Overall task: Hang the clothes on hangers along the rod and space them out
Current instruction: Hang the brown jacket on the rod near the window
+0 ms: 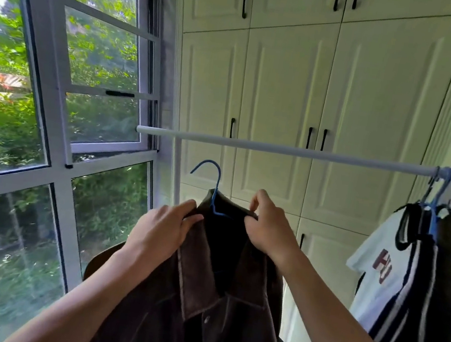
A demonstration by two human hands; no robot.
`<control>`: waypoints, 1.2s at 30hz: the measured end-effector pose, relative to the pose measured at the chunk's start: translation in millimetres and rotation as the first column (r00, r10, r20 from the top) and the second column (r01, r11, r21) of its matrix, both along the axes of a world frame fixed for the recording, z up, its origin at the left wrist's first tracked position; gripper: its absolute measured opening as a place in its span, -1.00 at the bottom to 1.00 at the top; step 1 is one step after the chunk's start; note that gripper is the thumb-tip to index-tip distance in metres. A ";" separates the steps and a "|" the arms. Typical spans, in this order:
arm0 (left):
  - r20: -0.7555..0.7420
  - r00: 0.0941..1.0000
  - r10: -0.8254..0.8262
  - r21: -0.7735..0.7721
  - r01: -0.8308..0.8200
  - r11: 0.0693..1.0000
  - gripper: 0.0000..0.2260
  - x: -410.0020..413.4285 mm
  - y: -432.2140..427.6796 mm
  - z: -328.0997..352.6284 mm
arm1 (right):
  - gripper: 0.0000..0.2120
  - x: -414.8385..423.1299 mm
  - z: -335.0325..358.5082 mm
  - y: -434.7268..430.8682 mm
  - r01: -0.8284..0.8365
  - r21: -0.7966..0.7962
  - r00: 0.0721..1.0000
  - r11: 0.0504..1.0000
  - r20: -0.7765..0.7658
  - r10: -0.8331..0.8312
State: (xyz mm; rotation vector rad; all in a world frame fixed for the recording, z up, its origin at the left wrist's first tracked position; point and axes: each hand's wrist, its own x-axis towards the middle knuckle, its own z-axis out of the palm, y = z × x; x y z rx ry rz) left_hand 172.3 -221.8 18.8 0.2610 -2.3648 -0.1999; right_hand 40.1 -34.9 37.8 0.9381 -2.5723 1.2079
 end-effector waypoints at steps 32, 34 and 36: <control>-0.283 0.922 -0.265 0.060 0.293 0.954 -0.82 -10.5 -1.4 42.9 | -0.65 -39.4 34.6 73.8 -0.325 0.147 0.866 0.934 -0.351 0.356; -0.277 0.918 -0.283 0.055 0.309 0.949 -0.80 -10.9 -0.6 46.6 | -0.62 -36.0 42.8 73.4 -0.329 0.154 0.850 0.932 -0.382 0.363; -0.268 0.916 -0.300 0.031 0.319 0.947 -0.77 -12.5 1.2 51.3 | -0.58 -35.1 50.5 71.2 -0.318 0.162 0.843 0.934 -0.403 0.357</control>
